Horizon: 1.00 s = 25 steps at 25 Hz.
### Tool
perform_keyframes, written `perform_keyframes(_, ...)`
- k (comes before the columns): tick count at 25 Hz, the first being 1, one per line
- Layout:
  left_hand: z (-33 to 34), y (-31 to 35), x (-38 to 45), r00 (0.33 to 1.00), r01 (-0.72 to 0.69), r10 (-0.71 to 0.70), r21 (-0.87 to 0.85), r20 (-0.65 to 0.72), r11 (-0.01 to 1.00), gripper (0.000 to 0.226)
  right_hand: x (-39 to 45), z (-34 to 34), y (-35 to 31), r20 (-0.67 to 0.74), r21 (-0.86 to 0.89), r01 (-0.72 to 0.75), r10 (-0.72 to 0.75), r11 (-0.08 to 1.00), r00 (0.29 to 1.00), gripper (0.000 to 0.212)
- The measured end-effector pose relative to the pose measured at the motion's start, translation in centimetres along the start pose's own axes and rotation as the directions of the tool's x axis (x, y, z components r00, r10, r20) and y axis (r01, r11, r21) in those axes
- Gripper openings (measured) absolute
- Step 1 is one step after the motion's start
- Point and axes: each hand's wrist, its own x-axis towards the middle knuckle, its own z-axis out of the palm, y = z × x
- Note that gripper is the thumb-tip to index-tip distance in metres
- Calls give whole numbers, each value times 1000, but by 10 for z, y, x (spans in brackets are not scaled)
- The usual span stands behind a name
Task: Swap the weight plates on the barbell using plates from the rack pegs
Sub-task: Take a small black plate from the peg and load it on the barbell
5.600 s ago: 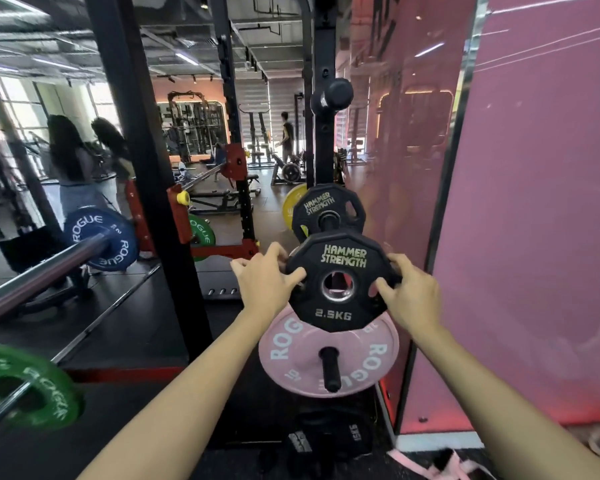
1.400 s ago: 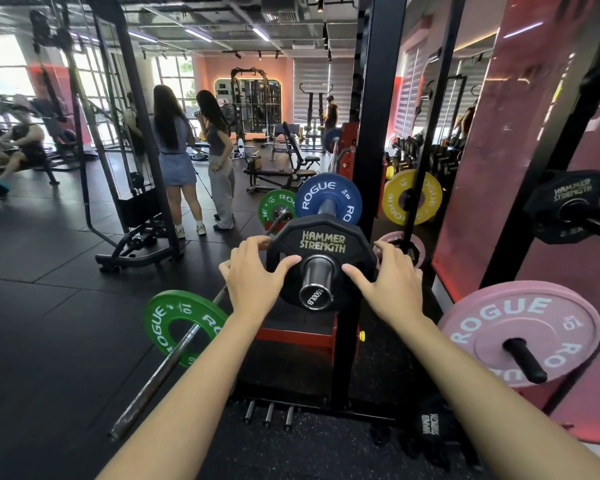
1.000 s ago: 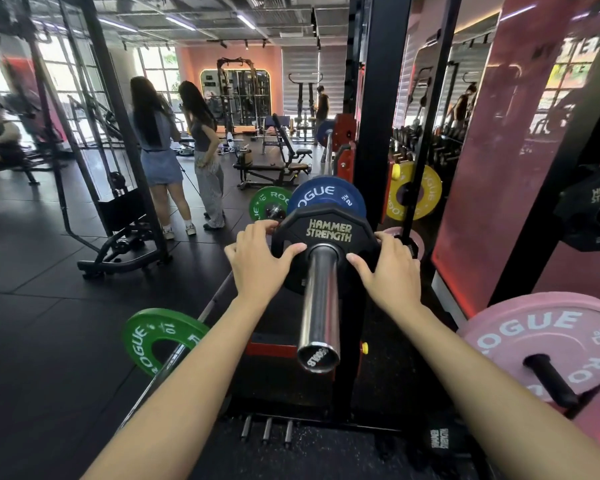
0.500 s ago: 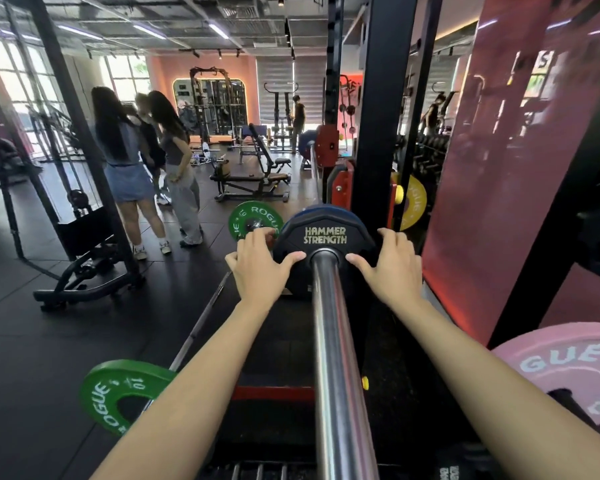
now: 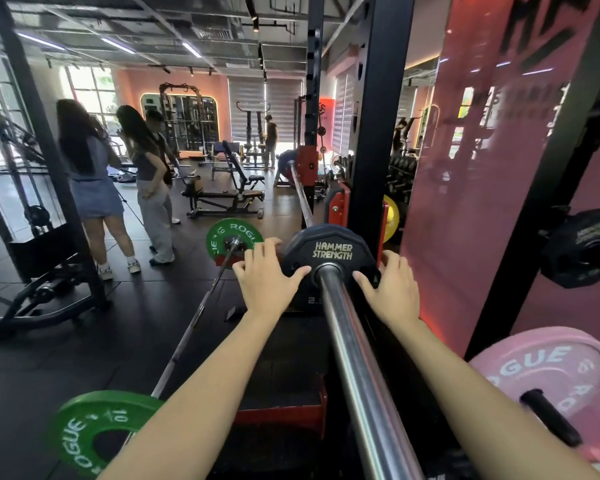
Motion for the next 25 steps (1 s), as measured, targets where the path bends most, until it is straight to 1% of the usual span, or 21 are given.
perform_keyframes(4, -27, 1, -26, 997, -62, 63, -23, 35, 998, 68, -41, -24, -3, -29, 11, 52, -51, 999, 998, 66)
perform_keyframes(7, -48, 2, -51, 994, -51, 58, -83, 88, 995, 61, -75, -44, -2, -13, 34, 47, -47, 998, 999, 61)
perform_keyframes(10, -72, 10, -83, 989, -38, 63, -172, 137, 984, 54, -111, -62, 0, 4, -4, 60, -60, 998, 998, 57)
perform_keyframes(12, -91, 20, -107, 983, -55, 88, -199, 160, 979, 52, -133, -76, 2, 23, -42, 81, -80, 996, 997, 54)
perform_keyframes(16, -131, 29, -138, 979, -81, 111, -175, 172, 981, 48, -167, -107, -1, 18, -28, 90, -89, 996, 996, 50)
perform_keyframes(18, -153, 35, -157, 977, -76, 107, -164, 187, 984, 48, -187, -126, -2, 14, -28, 118, -118, 993, 993, 50)
perform_keyframes(20, -177, 46, -182, 980, -76, 100, -141, 174, 987, 48, -208, -148, -5, 17, -26, 142, -141, 990, 990, 49)
perform_keyframes(22, -200, 57, -207, 984, -58, 79, -130, 161, 990, 48, -233, -168, -7, 17, -46, 155, -155, 987, 988, 48)
perform_keyframes(25, -228, 71, -252, 979, -35, 60, -130, 195, 991, 49, -280, -196, -2, -9, -54, 198, -199, 979, 980, 46)
